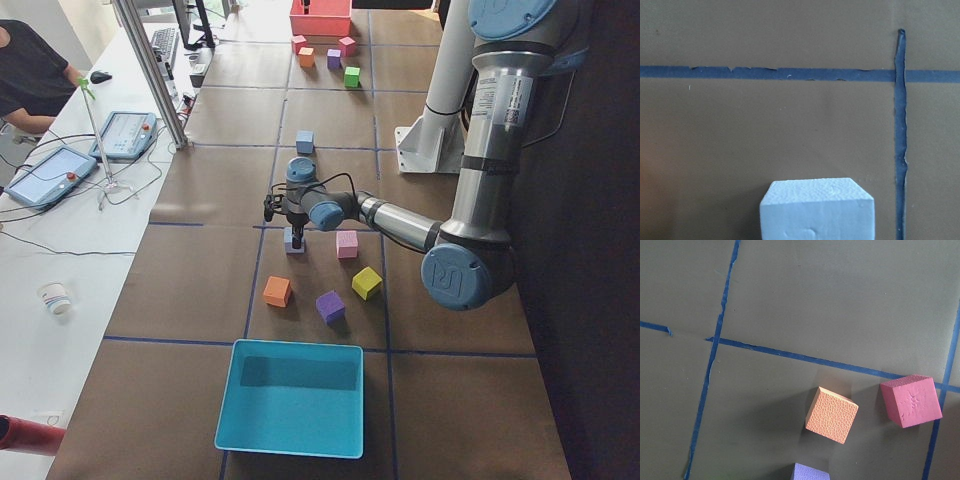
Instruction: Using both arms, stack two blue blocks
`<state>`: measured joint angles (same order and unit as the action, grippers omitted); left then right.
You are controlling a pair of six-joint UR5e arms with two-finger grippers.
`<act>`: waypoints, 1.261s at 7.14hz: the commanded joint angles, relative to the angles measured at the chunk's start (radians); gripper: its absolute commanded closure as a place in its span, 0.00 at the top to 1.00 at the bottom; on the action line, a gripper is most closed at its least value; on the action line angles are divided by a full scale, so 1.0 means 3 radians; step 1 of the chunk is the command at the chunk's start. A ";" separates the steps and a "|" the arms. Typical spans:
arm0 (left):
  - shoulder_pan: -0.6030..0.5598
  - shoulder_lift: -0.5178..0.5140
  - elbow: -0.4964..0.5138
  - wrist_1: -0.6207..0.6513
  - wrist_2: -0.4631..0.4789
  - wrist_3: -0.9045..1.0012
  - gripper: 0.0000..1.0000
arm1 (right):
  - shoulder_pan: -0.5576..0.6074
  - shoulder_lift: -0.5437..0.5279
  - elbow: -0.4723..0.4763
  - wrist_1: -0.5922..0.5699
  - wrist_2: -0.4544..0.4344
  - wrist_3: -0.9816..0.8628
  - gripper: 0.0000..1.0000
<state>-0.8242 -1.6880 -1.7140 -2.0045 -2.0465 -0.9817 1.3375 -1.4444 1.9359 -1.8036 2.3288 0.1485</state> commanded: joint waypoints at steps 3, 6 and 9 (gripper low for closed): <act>-0.0029 -0.0500 -0.0815 0.1556 -0.0132 0.0005 0.00 | 0.0036 -0.0078 -0.0148 0.0004 -0.0026 0.0011 1.00; 0.0123 -0.1397 -0.0639 0.2100 -0.0107 -0.0051 0.00 | 0.0230 -0.0481 -0.0367 0.0639 0.0101 0.0011 1.00; 0.0281 -0.2292 0.0061 0.2095 -0.0107 -0.0067 0.00 | 0.0521 -0.0712 -0.0644 0.1087 0.0326 -0.0009 1.00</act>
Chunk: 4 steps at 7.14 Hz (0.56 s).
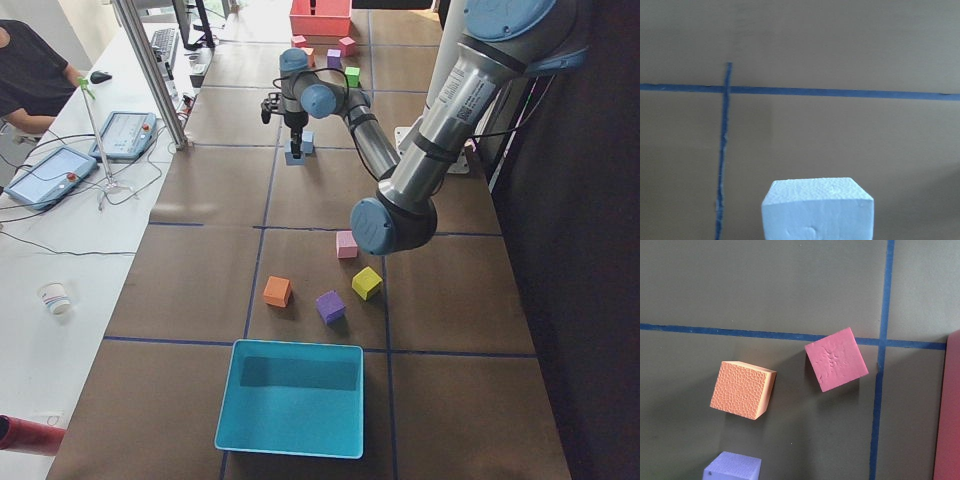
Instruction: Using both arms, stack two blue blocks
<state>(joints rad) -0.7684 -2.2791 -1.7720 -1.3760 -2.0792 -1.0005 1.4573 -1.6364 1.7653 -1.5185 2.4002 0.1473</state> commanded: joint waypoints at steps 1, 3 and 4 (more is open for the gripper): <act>0.0324 -0.0566 0.0469 -0.0035 0.0088 -0.0125 0.00 | 0.0188 -0.0093 -0.0076 0.0138 0.0174 -0.0015 1.00; 0.0546 -0.0824 0.0767 -0.0056 0.0278 -0.0239 0.00 | 0.0220 -0.0093 -0.0076 0.0138 0.0196 -0.0015 1.00; 0.0587 -0.0824 0.0844 -0.0132 0.0283 -0.0244 0.01 | 0.0220 -0.0093 -0.0076 0.0143 0.0201 -0.0015 1.00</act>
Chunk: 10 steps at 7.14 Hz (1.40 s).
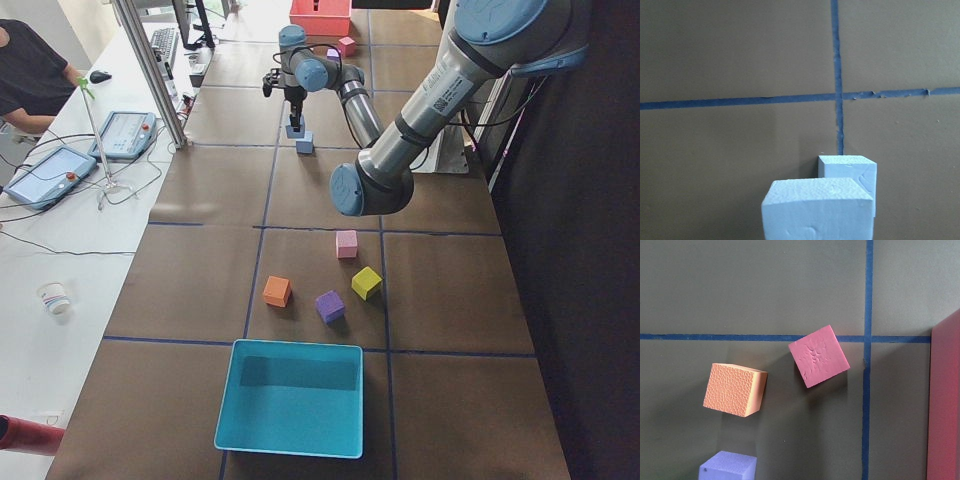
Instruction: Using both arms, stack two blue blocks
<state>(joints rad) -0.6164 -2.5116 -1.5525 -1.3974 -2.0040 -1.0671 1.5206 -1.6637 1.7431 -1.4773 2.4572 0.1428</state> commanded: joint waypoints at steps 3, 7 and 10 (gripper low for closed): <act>0.0132 -0.0126 0.0552 -0.0598 0.0079 -0.0232 0.01 | 0.0014 -0.0002 0.0004 0.0006 0.0006 0.0000 1.00; 0.0132 -0.0091 0.0553 -0.0542 0.0084 -0.0252 0.03 | 0.0014 0.0018 0.0024 0.0011 0.0006 0.0000 1.00; 0.0122 -0.0085 0.0553 -0.0542 0.0084 -0.0252 0.17 | 0.0014 0.0029 0.0024 0.0011 0.0006 -0.0006 1.00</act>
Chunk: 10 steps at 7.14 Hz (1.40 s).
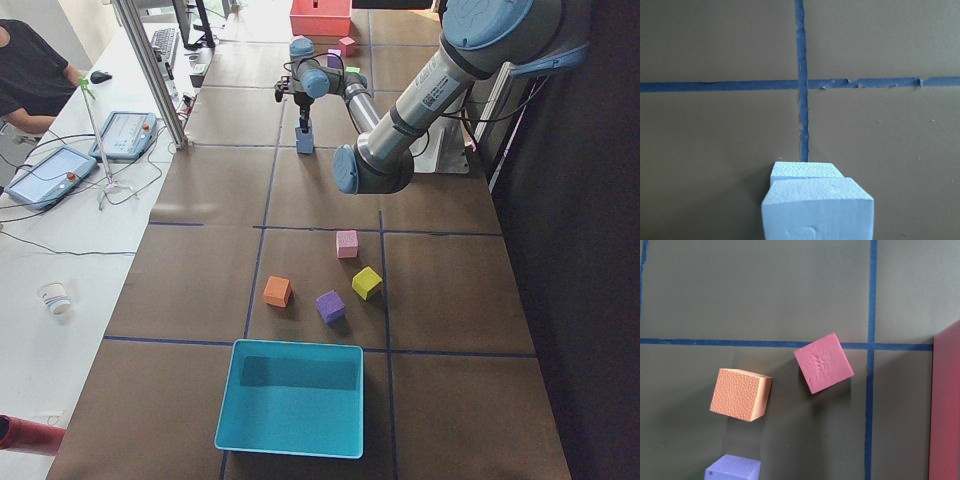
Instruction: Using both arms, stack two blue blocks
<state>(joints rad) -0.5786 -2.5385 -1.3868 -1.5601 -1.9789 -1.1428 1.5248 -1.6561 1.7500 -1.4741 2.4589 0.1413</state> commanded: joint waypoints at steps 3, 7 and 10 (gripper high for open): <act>0.0001 0.0066 -0.0020 -0.0010 0.0143 0.0005 1.00 | 0.0000 0.0018 -0.0004 0.0000 0.0000 -0.0001 1.00; -0.0004 0.0050 -0.0122 0.0000 0.0123 -0.0071 1.00 | 0.0000 0.0029 -0.0014 0.0000 -0.0005 -0.0006 1.00; -0.0096 0.0061 -0.0800 0.0729 0.0113 -0.0062 1.00 | 0.0000 0.0019 -0.0019 -0.0005 -0.0015 -0.0011 1.00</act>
<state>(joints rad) -0.5935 -2.5228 -1.5407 -1.4337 -1.9433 -1.1628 1.5248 -1.6492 1.7444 -1.4744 2.4567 0.1386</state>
